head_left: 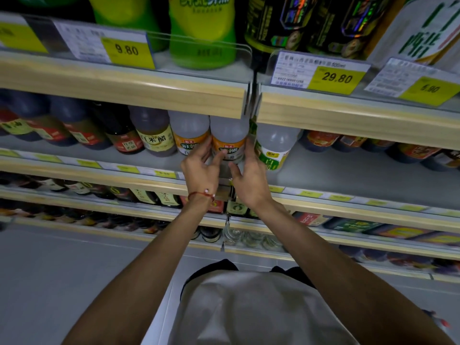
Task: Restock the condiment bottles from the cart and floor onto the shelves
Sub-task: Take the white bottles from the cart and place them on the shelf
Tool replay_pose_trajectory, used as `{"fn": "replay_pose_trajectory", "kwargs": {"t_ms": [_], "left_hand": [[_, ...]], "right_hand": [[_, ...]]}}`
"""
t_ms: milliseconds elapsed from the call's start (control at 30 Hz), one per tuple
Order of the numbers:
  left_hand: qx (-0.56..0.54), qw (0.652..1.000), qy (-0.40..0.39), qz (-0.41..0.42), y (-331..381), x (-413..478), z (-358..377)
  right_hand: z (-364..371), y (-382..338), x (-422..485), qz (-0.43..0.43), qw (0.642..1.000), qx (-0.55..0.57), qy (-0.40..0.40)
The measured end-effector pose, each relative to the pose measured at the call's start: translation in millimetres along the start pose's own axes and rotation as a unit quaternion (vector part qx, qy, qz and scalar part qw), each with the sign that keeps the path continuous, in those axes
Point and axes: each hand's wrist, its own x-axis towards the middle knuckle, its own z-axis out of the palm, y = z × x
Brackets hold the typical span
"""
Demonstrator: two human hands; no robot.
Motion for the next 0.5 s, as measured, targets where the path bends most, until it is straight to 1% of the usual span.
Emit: {"fn": "replay_pose_trajectory", "kwargs": {"t_ms": [100, 233, 400, 500], "left_hand": [[0.001, 1.000, 0.005, 0.003, 2, -1, -3], [0.013, 1.000, 0.003, 0.005, 2, 1, -6], [0.051, 0.998, 0.001, 0.022, 2, -4, -4], [0.024, 1.000, -0.006, -0.009, 3, -3, -5]], "right_hand": [[0, 3, 6, -0.004, 1.000, -0.009, 0.013], [-1, 12, 9, -0.006, 1.000, -0.019, -0.004], [0, 16, 3, -0.004, 1.000, 0.007, -0.020], [-5, 16, -3, -0.004, 0.998, 0.030, -0.051]]}}
